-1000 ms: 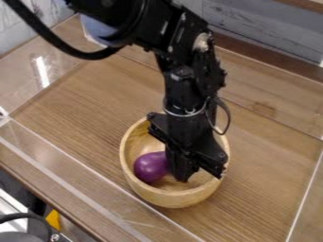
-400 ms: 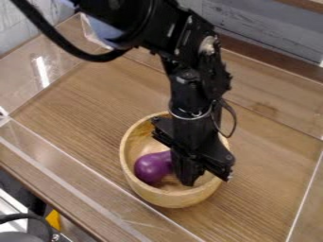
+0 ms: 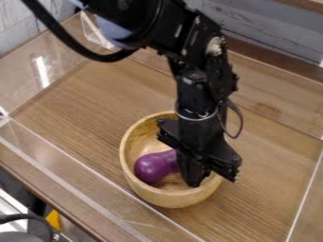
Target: Put the purple eggplant in the brown bowl
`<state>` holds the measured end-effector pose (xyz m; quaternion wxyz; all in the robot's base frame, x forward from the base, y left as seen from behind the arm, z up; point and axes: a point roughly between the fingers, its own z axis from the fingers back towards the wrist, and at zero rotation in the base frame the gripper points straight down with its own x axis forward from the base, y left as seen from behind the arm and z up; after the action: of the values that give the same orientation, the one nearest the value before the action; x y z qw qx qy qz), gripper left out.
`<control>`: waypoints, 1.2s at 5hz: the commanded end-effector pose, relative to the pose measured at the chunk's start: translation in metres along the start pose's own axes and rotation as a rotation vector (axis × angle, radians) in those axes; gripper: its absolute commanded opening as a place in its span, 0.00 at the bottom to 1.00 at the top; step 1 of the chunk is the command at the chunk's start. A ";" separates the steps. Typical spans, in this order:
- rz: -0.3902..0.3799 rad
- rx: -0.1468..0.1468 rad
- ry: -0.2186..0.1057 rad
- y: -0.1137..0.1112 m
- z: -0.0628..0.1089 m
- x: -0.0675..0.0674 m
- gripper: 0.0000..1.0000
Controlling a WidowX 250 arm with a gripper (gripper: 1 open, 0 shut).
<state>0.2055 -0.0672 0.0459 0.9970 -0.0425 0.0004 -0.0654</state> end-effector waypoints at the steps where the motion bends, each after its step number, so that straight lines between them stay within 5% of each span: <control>1: -0.003 -0.008 -0.039 -0.006 0.007 0.010 0.00; 6: 0.016 -0.023 -0.037 -0.015 0.003 0.017 0.00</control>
<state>0.2124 -0.0785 0.0422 0.9975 -0.0490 0.0018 -0.0518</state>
